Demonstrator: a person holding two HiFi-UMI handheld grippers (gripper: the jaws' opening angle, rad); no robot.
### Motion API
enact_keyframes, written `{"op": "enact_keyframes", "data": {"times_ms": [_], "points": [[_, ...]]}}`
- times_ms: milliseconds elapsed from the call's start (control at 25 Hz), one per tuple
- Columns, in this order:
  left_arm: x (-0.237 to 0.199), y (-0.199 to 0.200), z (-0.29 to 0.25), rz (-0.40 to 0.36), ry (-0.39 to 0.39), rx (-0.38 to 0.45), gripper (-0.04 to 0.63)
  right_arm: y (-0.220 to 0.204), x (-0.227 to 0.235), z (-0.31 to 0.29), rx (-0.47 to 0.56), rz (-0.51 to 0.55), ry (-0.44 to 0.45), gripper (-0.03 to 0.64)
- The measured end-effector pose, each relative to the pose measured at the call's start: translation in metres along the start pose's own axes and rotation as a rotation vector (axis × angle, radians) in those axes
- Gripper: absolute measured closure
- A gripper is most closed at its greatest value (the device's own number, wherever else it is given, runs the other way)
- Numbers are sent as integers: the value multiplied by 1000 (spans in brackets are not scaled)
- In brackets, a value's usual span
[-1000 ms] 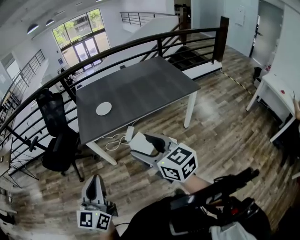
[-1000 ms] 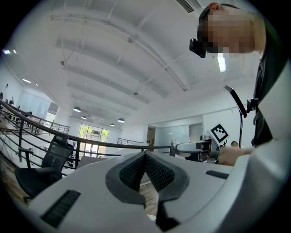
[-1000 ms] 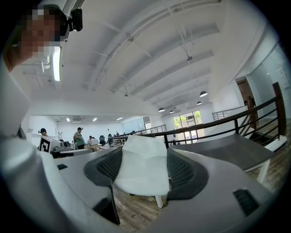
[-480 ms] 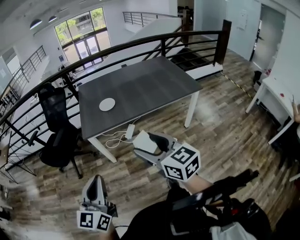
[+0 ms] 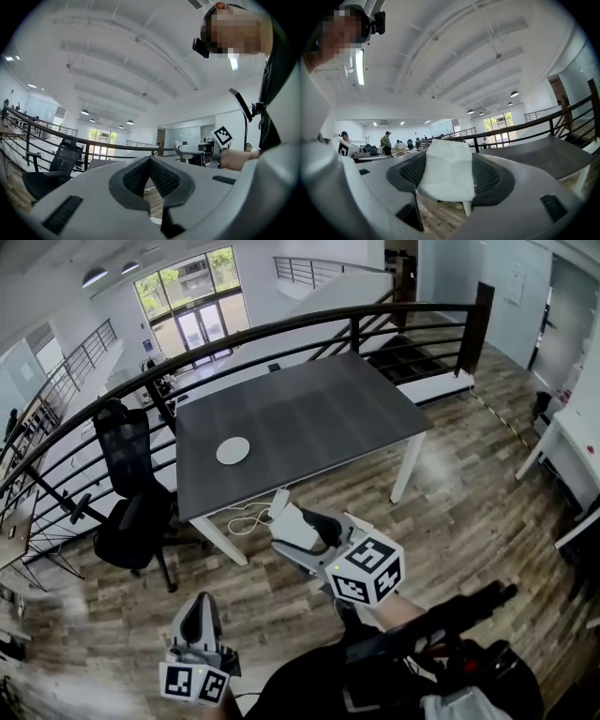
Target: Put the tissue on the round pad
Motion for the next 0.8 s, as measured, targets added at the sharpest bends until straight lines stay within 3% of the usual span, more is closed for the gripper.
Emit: {"op": "enact_keyframes", "data": {"times_ms": [320,800], "points": [[-8,16,-59,-17,60,7,591,17,55,-29,5,-17,47,302],[-16,19,-146,-20,80,-43,591,27,125,-66,-6,-14,99,302]]}}
Point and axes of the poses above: the fingertips, and each gripper's own axes: z backward along the fingers, x to its right, y out of its top, the point moved 3 cm from there along z, backward along the fingers, and after that the axes turned 5 degrees about -x, right-handed, at the moved point
